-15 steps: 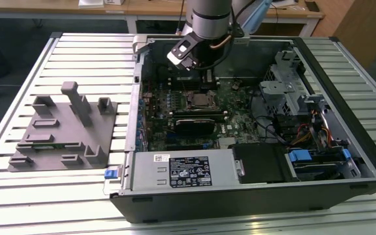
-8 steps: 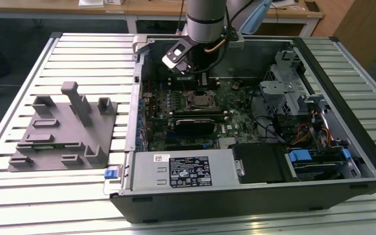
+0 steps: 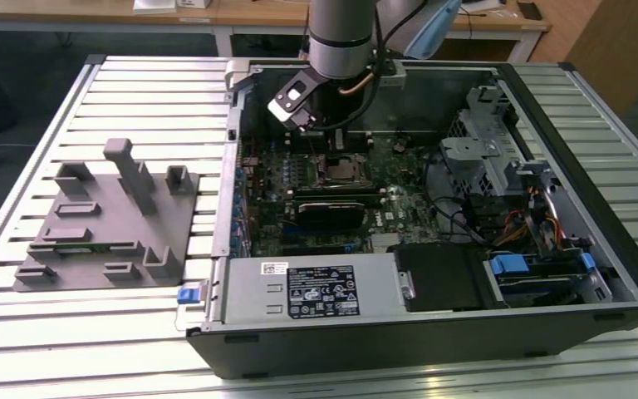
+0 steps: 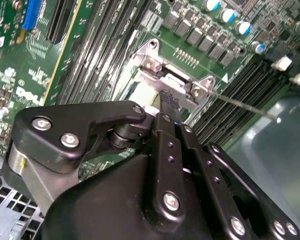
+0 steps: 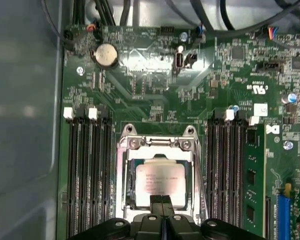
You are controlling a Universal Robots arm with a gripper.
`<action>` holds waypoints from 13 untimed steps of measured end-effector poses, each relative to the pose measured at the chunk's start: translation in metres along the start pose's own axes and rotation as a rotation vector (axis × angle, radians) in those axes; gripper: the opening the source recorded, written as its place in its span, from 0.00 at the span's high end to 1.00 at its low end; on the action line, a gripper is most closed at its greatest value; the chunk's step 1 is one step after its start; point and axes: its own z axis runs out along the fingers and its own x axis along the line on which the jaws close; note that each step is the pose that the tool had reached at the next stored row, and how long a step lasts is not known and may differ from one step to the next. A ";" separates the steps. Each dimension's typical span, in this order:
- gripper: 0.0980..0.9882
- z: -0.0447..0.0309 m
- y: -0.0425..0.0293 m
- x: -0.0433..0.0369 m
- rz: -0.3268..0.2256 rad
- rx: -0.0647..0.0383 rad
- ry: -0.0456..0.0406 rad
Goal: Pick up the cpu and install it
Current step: 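Close the cpu cover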
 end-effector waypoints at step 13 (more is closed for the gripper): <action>0.99 0.0133 -0.0045 0.0002 0.000 0.002 -0.0007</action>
